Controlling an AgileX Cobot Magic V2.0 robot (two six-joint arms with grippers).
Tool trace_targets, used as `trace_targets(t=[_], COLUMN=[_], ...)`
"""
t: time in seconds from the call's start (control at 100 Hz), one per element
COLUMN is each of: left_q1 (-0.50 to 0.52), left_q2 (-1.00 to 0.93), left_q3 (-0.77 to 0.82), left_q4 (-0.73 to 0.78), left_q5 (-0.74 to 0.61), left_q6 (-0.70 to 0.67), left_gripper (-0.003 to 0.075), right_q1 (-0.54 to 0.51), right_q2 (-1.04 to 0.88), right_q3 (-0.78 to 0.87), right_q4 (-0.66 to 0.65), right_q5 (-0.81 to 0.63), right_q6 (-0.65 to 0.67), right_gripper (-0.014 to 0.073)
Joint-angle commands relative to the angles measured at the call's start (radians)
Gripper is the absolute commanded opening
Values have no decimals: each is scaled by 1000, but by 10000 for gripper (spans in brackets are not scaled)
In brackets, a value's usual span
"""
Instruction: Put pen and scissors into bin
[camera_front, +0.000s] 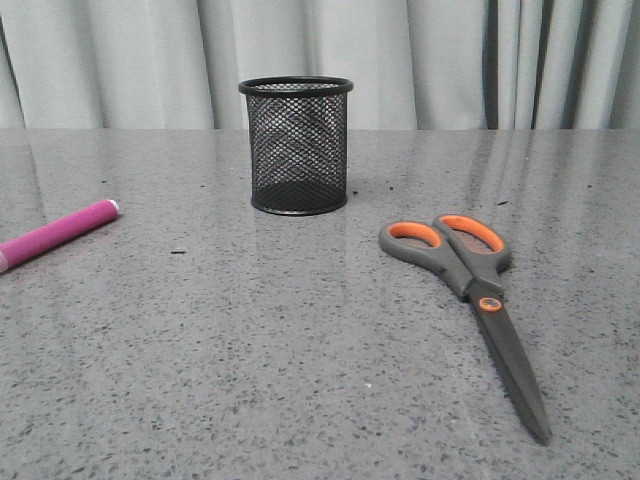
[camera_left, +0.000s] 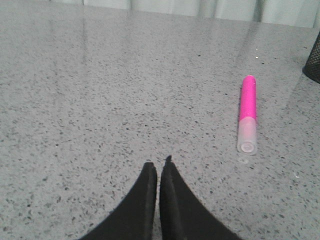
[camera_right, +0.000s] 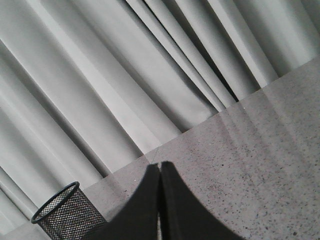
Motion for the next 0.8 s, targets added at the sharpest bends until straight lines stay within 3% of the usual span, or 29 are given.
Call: trace_targets(t=[0.0,0.06,0.11,0.24,0.35,0.51,0.58,0.7,0.79], left_q1=[1,1,1,1,1,1,1,1,1], left_q2=[-32,-32,-32,-32,-32,-32,-30,-8,76], left_q3=[24,24,24,24,22,3,-32,-144,-271], left_q4=[-56,-209,-435,-855,-1058,-1100,-1051,-930,-822], left_q5=[-124,-193,-249,-361,-386,-344,-293,-251,-176], left_q6=[-10,-11,-16,-16,-16,-16,20,149,209], left_gripper=[-20,-20,-20,-20,-20,-19,-3,143,271], right_q1=[-6,-6,-6,-6,-6,-6,-6,-6,-4], right_q2=[-25,-25,-25,-25,-25,-23,-14,15,72], right_q3=[10,8,8,8,2,-95,-150,-251,-328], right_q4=[-1,-1,-1,16,16,16,16,14,14], right_q5=[-87,-97,-108,-140,-152,6,99,228,305], right_q6=[-2,-2,-2,-2,-2,11,9,-24,-93], right_gripper=[-66,-66,-66,-66,-66,-63,-60,31,178])
